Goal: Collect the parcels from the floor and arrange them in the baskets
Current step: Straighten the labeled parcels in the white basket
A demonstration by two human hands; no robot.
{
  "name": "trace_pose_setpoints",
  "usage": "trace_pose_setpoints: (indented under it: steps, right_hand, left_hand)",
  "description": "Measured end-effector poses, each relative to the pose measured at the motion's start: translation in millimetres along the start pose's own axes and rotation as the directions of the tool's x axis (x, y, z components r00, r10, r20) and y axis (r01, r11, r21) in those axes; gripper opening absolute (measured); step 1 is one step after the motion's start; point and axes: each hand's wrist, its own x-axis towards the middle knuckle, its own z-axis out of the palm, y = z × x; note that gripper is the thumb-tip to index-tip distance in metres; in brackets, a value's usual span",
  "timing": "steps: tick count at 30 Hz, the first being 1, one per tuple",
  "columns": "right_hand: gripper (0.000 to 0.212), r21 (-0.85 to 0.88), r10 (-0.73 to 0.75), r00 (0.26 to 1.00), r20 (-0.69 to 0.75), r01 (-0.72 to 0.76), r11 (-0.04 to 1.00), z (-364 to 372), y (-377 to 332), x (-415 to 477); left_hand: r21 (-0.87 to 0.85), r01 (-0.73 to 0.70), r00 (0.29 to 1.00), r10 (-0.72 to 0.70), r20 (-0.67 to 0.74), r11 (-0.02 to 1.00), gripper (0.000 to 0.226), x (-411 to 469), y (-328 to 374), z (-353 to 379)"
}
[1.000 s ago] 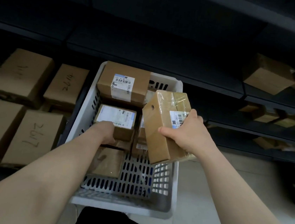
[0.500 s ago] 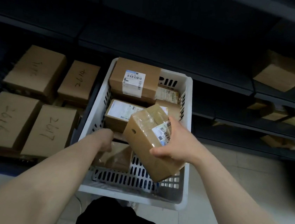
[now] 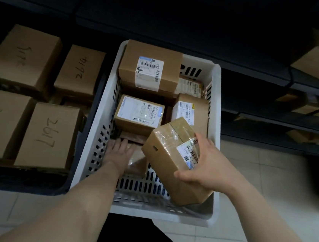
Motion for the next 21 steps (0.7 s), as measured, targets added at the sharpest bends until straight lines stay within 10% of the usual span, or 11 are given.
trace_pose_setpoints:
  steps: [7, 10, 16, 21]
  right_hand:
    - [0.102, 0.092, 0.015, 1.0, 0.016, -0.017, 0.996, -13, 6, -8]
    - [0.1, 0.083, 0.017, 0.999, 0.036, -0.02, 0.996, -17, 4, -5]
    - [0.103, 0.048, 0.017, 0.999, 0.047, -0.019, 0.999, -13, 3, 6]
    - [0.106, 0.015, 0.009, 0.998, 0.058, -0.01, 1.0, -11, 4, 9]
  left_hand:
    - [-0.261, -0.129, 0.973, 0.173, 0.155, 0.957, 0.12, 4, -14, -17]
    - [-0.466, -0.06, 0.919, 0.232, 0.32, 0.883, 0.084, 10, -26, -35]
    - [-0.406, -0.084, 0.984, 0.14, 0.112, 0.91, 0.031, 10, -27, -21]
    - [-0.456, -0.061, 0.988, 0.119, 0.099, 0.888, 0.087, 2, -12, -8]
